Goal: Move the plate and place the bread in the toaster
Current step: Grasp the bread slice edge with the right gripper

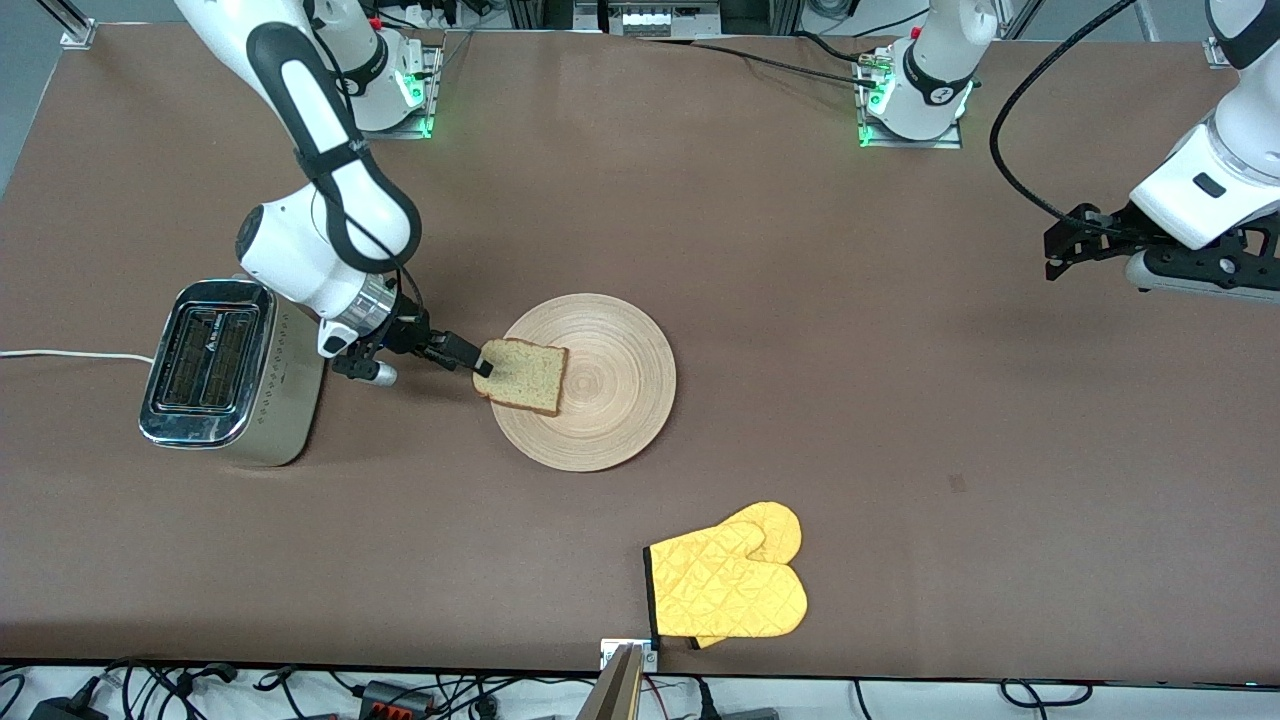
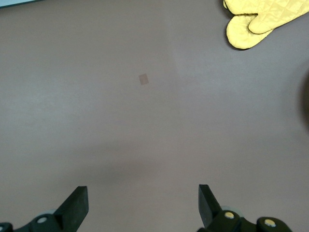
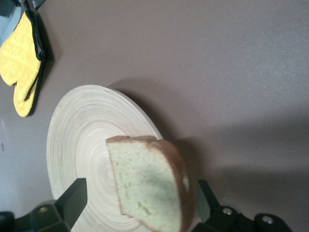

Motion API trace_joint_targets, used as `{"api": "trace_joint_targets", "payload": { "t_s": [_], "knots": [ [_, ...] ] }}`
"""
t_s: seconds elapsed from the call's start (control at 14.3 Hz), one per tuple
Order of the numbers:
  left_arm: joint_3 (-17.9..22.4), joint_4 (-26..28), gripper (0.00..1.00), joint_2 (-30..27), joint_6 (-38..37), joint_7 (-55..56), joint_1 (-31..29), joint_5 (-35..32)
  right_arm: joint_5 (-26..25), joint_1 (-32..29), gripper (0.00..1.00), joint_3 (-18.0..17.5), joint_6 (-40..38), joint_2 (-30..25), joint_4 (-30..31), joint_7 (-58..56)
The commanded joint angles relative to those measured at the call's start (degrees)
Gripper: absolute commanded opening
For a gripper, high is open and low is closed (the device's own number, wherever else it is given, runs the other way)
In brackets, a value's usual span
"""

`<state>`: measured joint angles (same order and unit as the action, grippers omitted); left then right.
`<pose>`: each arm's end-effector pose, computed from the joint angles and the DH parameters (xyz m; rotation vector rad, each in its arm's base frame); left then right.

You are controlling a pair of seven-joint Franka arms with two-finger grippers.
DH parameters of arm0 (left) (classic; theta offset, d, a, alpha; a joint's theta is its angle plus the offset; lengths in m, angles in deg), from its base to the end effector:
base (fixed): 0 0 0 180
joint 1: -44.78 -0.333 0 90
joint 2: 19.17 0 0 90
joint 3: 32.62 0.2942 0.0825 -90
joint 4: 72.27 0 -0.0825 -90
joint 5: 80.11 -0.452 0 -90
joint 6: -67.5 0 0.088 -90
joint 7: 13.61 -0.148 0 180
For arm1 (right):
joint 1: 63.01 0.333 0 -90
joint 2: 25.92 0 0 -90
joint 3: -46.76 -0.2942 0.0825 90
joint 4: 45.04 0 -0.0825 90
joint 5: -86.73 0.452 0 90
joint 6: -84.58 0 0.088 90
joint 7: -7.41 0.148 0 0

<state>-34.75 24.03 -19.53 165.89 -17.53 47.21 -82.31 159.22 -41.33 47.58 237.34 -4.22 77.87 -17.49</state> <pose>0.6314 -0.0453 0.5190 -3.0937 0.2368 -0.0667 0.5799 0.2097 0.1169 -2.4871 0.4020 -0.1835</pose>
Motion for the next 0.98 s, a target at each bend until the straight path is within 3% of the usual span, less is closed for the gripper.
{"api": "trace_joint_targets", "payload": {
  "t_s": [0.0,0.42,0.56,0.7,0.91],
  "knots": [
    [0.29,-1.37,1.00,0.80,-0.65,-1.35,0.12,0.44,5.90,0.12,1.00,-0.21,2.18,1.32,0.49,-9.54],
    [0.29,-1.55,1.00,0.80,-1.09,-1.35,0.21,0.44,5.99,2.49,1.00,-0.21,5.96,2.29,0.32,-10.95],
    [0.29,-1.55,1.00,0.80,-1.09,-1.27,0.29,0.44,5.99,2.58,0.93,-0.21,5.96,2.38,0.32,-11.13],
    [0.29,-1.55,1.00,0.80,-1.18,-1.27,0.29,0.44,5.99,2.75,0.77,-0.21,5.96,2.73,0.32,-12.53],
    [0.29,-1.55,1.00,0.89,-1.18,-1.27,0.12,0.44,6.08,2.58,0.72,-0.21,5.61,2.82,0.23,-13.94]
  ]
}}
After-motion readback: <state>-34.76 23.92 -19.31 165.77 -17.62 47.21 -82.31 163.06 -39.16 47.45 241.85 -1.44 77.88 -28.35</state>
